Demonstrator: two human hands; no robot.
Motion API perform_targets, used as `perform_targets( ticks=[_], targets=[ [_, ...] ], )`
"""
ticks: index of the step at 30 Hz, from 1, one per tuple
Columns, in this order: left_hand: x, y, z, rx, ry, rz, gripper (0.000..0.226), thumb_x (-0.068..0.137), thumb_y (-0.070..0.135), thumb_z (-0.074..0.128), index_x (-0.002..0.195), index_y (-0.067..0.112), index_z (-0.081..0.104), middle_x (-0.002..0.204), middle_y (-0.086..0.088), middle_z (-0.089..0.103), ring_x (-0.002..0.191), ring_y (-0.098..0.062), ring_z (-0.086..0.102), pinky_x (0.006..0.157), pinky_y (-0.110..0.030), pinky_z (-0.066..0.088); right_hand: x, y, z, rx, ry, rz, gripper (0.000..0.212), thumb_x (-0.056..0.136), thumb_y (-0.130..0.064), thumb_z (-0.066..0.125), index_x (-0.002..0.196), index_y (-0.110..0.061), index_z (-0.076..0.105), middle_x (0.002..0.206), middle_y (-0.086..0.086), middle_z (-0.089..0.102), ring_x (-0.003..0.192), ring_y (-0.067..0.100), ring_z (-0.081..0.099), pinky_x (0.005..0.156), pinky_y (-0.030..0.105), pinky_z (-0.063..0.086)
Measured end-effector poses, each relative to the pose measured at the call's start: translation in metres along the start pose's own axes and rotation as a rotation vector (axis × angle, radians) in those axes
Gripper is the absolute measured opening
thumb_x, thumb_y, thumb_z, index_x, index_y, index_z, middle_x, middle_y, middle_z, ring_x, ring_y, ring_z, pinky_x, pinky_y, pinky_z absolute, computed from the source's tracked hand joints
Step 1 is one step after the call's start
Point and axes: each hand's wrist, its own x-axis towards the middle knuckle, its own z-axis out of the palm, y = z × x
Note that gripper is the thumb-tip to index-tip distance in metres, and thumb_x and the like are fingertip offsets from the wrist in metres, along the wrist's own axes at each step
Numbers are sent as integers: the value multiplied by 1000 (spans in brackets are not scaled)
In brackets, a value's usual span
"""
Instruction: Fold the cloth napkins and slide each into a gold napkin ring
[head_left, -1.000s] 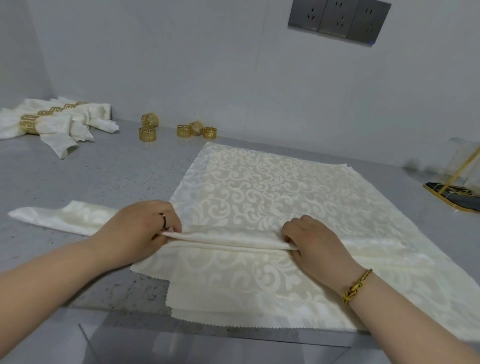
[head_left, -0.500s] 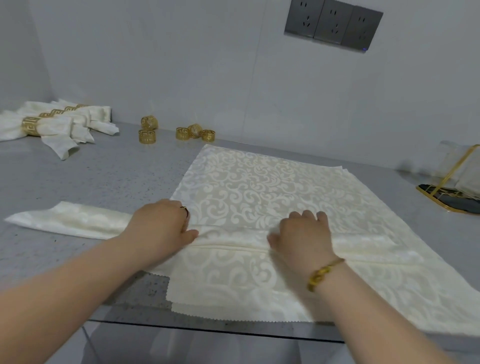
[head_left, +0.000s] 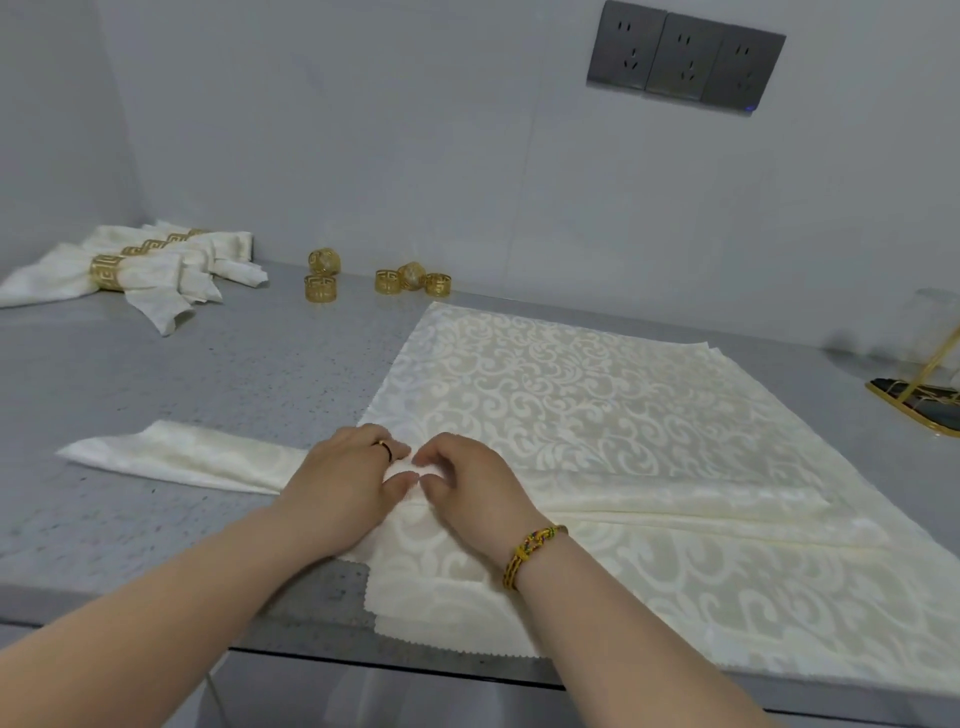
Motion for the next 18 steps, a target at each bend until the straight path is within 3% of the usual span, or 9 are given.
perform_targets(
  ticks=[2,4,6,8,12,15,18],
  targets=[
    [2,-12,-12,1,-41,-38,35,92,44,44,124,30,48,127,7,49,119,-13,43,94,-24,32,1,1,2,15,16,-6,19,89,-7,49,104,-6,62,103,0,56,109,18,49,86,18,34],
    [6,-27,-26,-72,-171,-120,18,87,44,54,98,31,51,105,8,58,97,-12,54,76,-21,38,1,1,3,14,18,-11,19,89,-7,49,100,-5,64,108,4,60,109,18,50,87,18,35],
    [9,-44,-42,-129,-316,-167,18,83,38,61,76,26,50,80,8,54,74,-10,50,63,-21,35,2,2,4,12,36,-31,19,90,-8,50,100,-4,66,112,5,62,111,16,51,90,18,36],
    [13,-58,-56,-101,-412,-182,25,81,33,65,63,24,50,66,8,49,64,-9,45,60,-23,33,1,3,5,-18,55,-34,20,90,-10,50,99,-5,67,111,5,64,113,15,49,91,18,36],
    [17,-63,-90,-210,-458,-203,21,80,29,68,64,18,59,64,8,55,63,-9,48,62,-20,35,0,1,2,-156,93,-54,20,89,-17,51,96,-13,69,106,-2,66,118,15,41,91,16,29],
    [22,-40,-108,-426,-426,-167,24,79,26,68,61,13,59,53,6,53,53,-12,45,56,-21,36,-3,-2,-4,-270,75,-36,22,89,-30,52,104,-24,68,123,-7,55,124,16,32,105,23,14],
    [30,-3,-109,-522,-418,-103,22,79,25,69,61,15,61,50,10,58,51,-7,51,53,-19,40,-9,-2,-11,-317,12,1,28,87,-40,55,112,-33,64,131,-7,43,124,18,26,105,27,7]
  ],
)
